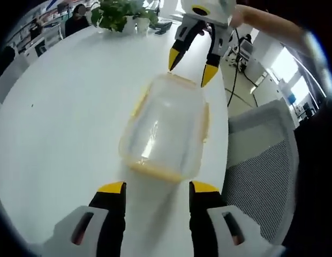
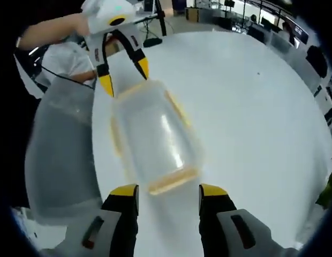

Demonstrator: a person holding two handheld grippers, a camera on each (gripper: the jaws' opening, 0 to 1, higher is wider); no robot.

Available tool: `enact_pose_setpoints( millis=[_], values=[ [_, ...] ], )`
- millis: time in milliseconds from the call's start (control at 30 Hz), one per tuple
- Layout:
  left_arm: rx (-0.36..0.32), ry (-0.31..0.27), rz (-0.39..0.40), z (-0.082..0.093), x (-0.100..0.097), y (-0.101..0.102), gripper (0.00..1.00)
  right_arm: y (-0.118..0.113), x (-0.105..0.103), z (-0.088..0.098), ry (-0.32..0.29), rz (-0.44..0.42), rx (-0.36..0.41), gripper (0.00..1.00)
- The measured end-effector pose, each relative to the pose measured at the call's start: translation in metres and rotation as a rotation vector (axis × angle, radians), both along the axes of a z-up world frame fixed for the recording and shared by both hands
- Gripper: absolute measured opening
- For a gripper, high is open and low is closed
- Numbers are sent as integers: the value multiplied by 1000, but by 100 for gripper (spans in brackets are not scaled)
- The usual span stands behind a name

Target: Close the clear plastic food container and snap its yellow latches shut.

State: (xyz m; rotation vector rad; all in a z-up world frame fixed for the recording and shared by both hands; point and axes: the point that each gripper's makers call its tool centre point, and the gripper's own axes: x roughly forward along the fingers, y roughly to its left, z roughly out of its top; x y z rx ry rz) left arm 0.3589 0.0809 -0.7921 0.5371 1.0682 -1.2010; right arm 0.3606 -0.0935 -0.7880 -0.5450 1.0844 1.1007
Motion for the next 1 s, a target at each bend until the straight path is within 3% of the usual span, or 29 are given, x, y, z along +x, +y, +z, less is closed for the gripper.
enact_pose_setpoints(
  millis=[100,167,333,500,833,1000],
  values=[
    [-23,55,61,2,-2,-2,39,1,2,1,12,-46,15,44],
    [-31,59,75,2,0,-2,36,0,3,1,19,-72,19,44],
    [-57,79,134,3,4,-3,40,-2,3,-1,44,-132,22,43],
    [-52,84,197,0,5,0,47,-1,3,-2,110,-256,64,43],
    [-61,127,278,-3,2,1,47,-5,3,-5,100,-288,49,40],
    [-91,168,363,-2,5,0,46,-3,5,-5,108,-319,66,39]
  ],
)
